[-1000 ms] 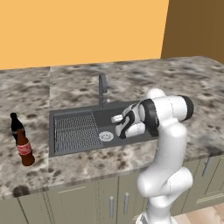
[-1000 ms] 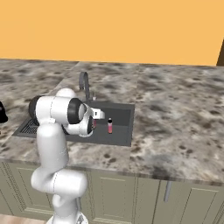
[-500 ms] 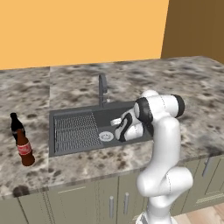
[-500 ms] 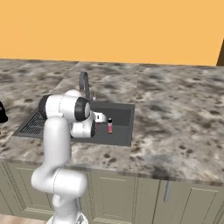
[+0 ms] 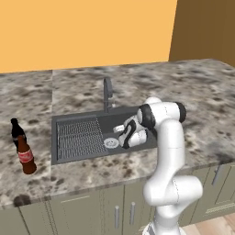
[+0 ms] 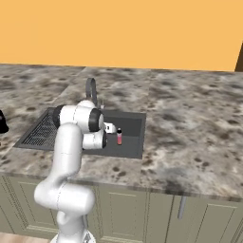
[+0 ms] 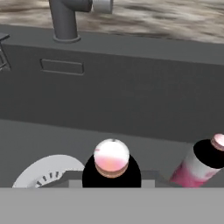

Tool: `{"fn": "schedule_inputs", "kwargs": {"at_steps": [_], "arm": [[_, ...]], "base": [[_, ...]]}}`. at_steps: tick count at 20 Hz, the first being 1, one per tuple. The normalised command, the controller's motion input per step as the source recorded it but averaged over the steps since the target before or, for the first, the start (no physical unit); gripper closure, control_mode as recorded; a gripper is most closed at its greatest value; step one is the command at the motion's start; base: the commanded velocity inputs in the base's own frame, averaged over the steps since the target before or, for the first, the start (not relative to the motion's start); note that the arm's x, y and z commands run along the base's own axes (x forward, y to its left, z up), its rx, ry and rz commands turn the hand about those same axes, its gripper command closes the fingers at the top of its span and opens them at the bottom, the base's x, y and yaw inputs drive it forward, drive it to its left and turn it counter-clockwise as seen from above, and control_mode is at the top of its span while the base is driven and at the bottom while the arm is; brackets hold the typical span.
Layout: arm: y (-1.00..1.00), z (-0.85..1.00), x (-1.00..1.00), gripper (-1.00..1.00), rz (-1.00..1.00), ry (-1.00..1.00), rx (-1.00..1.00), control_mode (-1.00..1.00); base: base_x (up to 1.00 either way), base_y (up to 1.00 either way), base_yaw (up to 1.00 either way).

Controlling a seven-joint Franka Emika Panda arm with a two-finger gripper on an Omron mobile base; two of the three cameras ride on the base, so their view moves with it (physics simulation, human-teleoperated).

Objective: Place the large bottle from the dining counter next to the other large bottle outside the sink, and place the small bottle from the dining counter next to the other small bottle inside the sink.

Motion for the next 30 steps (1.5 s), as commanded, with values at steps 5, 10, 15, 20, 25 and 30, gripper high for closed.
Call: {"fn": "schedule_inputs", "kwargs": {"at_steps": [5, 10, 15, 20, 25, 30], "arm": [[0.00, -0.47, 0.59, -1.00, 0.01, 0.00, 0.00, -1.00], [-0.04, -0.08, 0.00, -1.00, 0.03, -0.03, 0.00, -1.00], [-0.05, 0.25, 0.00, -1.00, 0.04, -0.05, 0.01, -1.00], [0.00, 0.56, 0.06, -1.00, 0.02, 0.00, 0.03, -1.00], [-0.05, 0.26, 0.00, -1.00, -0.06, 0.00, -0.04, -1.00], [-0.05, 0.28, -0.06, -1.00, -0.15, 0.00, -0.10, -1.00]], "base": [[0.00, 0.00, 0.00], [0.00, 0.00, 0.00], [0.00, 0.00, 0.00], [0.00, 0.00, 0.00], [0.00, 0.00, 0.00], [0.00, 0.00, 0.00]]}}
